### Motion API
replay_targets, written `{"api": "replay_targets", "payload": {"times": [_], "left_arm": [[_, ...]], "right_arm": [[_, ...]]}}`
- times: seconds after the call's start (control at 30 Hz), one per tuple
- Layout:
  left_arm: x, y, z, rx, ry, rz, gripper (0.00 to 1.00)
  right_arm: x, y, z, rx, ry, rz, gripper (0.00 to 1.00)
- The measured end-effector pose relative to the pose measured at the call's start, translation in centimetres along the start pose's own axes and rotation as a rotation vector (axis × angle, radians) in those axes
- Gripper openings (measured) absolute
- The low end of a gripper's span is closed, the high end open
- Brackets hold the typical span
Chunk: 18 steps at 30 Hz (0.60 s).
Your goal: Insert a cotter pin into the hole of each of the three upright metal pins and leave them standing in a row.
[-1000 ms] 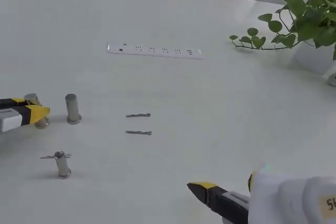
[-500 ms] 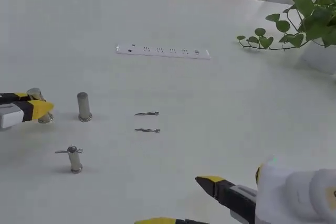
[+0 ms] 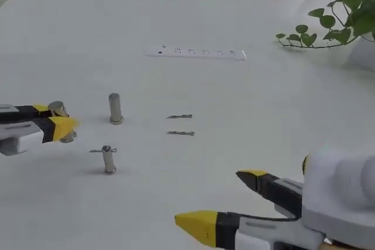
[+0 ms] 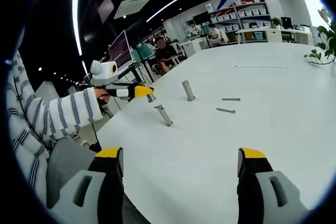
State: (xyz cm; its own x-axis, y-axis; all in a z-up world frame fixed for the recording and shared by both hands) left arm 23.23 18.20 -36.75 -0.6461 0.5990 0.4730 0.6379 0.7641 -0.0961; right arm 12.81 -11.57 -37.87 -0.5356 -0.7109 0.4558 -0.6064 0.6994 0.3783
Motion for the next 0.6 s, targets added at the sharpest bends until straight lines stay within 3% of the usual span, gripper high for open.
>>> {"api": "replay_targets", "payload": {"times": [0.3,0.4,0.47,0.6], "left_arm": [[1.7,-3.4,0.8,-0.002,0.001,0.022,0.09],[1.9,-4.5,1.3,-0.025,0.014,0.054,0.09],[1.9,-5.5,1.9,0.000,0.015,0.074,0.09],[1.7,-7.0,2.6,-0.014,0.039,0.106,0.09]], "right_arm": [[0.4,0.4,0.1,0.024,-0.012,0.009,0.89],[0.5,0.5,0.0,0.025,-0.017,0.012,0.89],[0.5,0.5,0.1,0.026,-0.018,0.015,0.89],[0.6,0.6,0.1,0.034,-0.014,0.016,0.89]]}}
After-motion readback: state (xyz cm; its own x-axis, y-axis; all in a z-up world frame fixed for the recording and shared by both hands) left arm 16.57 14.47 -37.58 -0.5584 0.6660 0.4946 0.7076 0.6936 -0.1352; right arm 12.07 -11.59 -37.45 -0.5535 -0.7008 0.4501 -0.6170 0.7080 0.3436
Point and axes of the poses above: the centre of the closed fingertips' face, and the gripper's own axes: x roughly backward along the fingers, y roughly to its left, z roughly out of its underside, the point moved 8 cm from there along x, roughly backward along the fingers, and after that the axes turned 3 degrees about -z, right-handed, at the moved point
